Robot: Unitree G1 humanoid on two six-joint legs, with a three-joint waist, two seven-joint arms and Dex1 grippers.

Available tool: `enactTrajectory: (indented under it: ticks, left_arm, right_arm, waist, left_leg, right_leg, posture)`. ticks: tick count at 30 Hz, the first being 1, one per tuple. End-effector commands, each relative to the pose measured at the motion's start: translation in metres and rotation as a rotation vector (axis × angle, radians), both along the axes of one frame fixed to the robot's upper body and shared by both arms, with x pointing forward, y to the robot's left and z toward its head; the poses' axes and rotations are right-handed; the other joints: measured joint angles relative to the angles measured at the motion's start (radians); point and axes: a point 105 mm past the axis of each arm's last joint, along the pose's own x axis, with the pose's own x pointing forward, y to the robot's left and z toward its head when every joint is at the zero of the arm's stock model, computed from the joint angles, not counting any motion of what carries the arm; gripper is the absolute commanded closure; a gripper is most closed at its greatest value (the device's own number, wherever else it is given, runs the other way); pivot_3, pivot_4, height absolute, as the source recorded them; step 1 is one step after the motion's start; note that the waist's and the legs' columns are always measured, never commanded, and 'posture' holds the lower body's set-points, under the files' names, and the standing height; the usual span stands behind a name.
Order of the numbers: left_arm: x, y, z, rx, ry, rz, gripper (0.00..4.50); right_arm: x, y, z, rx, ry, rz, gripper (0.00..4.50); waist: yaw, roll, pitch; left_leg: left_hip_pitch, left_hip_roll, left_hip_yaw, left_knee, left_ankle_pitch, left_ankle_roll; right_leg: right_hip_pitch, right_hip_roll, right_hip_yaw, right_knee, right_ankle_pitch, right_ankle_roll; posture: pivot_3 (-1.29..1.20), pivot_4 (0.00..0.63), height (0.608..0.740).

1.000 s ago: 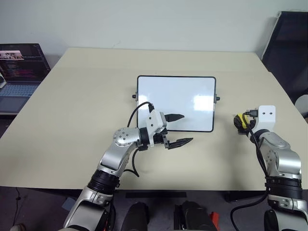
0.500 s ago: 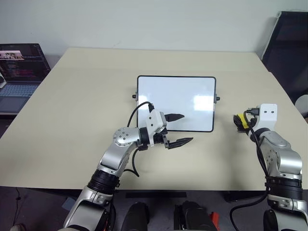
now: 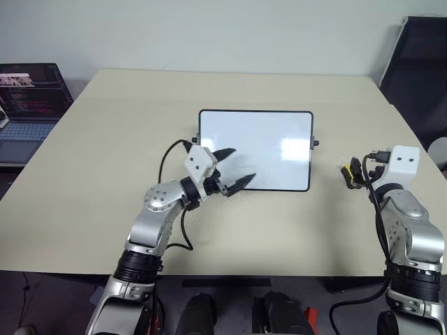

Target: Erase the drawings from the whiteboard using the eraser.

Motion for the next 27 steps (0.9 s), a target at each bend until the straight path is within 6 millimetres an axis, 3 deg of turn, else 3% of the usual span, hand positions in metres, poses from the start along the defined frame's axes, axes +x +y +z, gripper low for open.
enactTrajectory:
  ticks: [1,8,17,20,27]
  left_arm:
    - [0.005,0.025,0.016,-0.03,-0.071,0.16,0.0]
    - [0.005,0.08,0.008,-0.023,-0.093,0.463,0.0]
    - [-0.021,0.163,-0.012,-0.033,-0.111,0.927,0.0]
    - [-0.024,0.163,-0.015,-0.013,-0.103,0.951,0.0]
    - [-0.017,0.133,-0.017,-0.017,-0.078,0.846,0.0]
  right_arm:
    - [-0.011,-0.007,0.026,-0.036,-0.12,-0.059,0.16]
    - [-0.027,-0.009,0.023,-0.073,-0.165,-0.067,0.16]
    - [-0.054,-0.003,-0.015,0.011,-0.12,-0.133,0.16]
    - [-0.062,-0.006,-0.022,0.021,-0.099,-0.153,0.16]
    - [-0.083,-0.007,-0.027,-0.005,-0.048,-0.157,0.16]
  waist:
    - [0.0,0.0,0.0]
    - [0.0,0.0,0.0]
    - [0.001,0.0,-0.001]
    - [0.001,0.0,-0.001]
    - [0.005,-0.001,-0.002]
  left_leg:
    - [0.0,0.0,0.0,0.0,0.0,0.0]
    - [0.0,0.0,0.0,0.0,0.0,0.0]
    - [0.001,0.001,-0.001,0.0,0.0,0.0]
    - [0.001,0.0,-0.001,0.0,0.0,0.0]
    - [0.002,0.0,0.0,0.0,0.0,0.0]
  right_leg:
    - [0.0,0.0,0.0,0.0,0.0,0.0]
    - [0.0,0.0,0.0,0.0,0.0,0.0]
    - [0.0,-0.001,0.001,0.0,0.0,0.0]
    - [0.001,-0.001,0.001,0.0,0.0,0.0]
    - [0.001,-0.001,0.001,0.0,0.0,0.0]
  posture:
    - [0.0,0.15,0.74]
    - [0.0,0.15,0.74]
    - [0.0,0.15,0.74]
    - [0.0,0.15,0.74]
    - [0.0,0.15,0.74]
